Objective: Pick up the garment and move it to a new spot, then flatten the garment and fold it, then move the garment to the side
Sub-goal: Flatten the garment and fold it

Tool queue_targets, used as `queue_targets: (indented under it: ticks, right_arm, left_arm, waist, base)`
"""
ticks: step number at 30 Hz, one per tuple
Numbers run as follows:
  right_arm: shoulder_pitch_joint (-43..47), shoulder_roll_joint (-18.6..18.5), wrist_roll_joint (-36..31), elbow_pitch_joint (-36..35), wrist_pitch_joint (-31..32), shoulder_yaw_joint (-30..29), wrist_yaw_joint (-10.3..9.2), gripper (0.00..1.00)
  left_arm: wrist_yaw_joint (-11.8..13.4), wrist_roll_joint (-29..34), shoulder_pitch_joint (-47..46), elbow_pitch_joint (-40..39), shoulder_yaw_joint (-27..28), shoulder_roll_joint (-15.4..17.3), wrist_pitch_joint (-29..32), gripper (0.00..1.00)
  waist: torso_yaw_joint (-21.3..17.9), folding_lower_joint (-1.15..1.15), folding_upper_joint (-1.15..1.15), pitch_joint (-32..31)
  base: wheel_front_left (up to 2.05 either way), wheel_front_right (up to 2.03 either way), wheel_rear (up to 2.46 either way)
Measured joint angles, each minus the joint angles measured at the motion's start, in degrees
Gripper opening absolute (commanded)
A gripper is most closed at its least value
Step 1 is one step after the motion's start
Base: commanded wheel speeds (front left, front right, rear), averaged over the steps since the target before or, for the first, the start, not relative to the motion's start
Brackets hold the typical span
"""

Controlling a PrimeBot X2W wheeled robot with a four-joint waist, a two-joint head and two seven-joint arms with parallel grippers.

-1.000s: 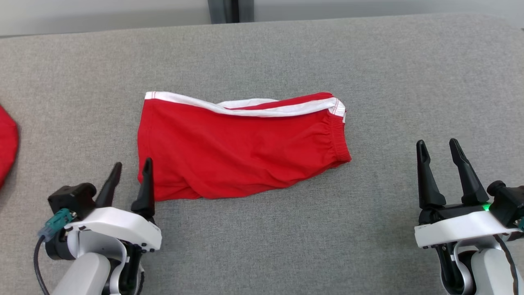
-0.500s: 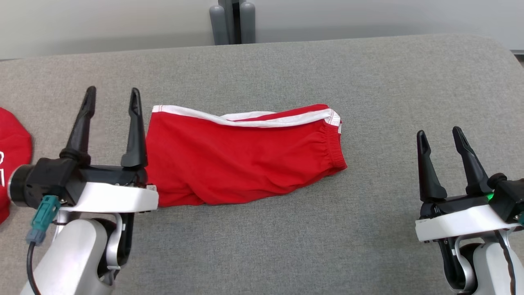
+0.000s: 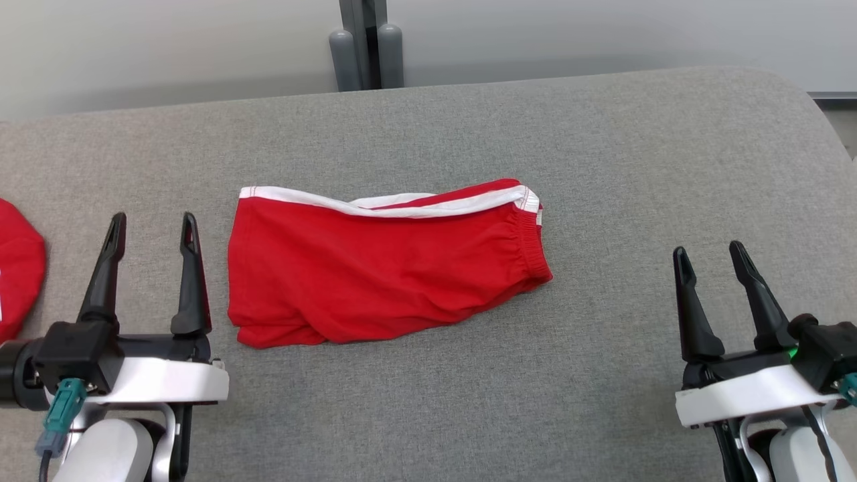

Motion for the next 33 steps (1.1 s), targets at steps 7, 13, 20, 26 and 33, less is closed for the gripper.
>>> queue_targets:
  ticks: [7, 13, 20, 26, 33]
  right_arm:
    - [1.0, 0.0, 0.4, 0.1, 0.0, -0.6, 0.00, 1.00]
    - [0.9, 0.0, 0.1, 0.5, 0.5, -0.5, 0.00, 1.00]
    - [-3.1, 0.0, -0.6, 4.4, 2.1, 3.4, 0.00, 1.00]
    - [-9.4, 0.0, 0.8, 13.1, 1.5, 7.3, 0.00, 1.00]
    - [-15.0, 0.1, 2.4, 24.0, 0.2, 8.6, 0.00, 1.00]
  left_arm:
    - [-0.7, -0.1, 0.6, 0.3, 0.1, -0.9, 0.0, 1.00]
    - [-0.8, 0.2, 0.6, 0.2, -0.5, -1.4, 0.0, 1.00]
    - [-1.8, 0.2, -0.1, 0.7, -1.0, -1.6, 0.2, 1.00]
    - [-2.8, 0.6, -1.4, 1.5, -2.1, -3.0, 0.1, 1.00]
    - [-4.3, 0.9, -3.2, 3.0, -3.5, -4.4, 0.1, 1.00]
  waist:
    - [0.3, 0.00, 0.00, -0.2]
    - [0.9, 0.00, 0.00, -0.2]
    - [3.8, 0.00, 0.00, 0.9]
    - [6.6, 0.00, 0.00, 2.9]
    - [9.0, 0.00, 0.00, 4.7]
  base:
    - [0.00, 0.00, 0.00]
    - [0.00, 0.00, 0.00]
    - [0.00, 0.00, 0.00]
    - [0.00, 0.00, 0.00]
    - [0.00, 0.00, 0.00]
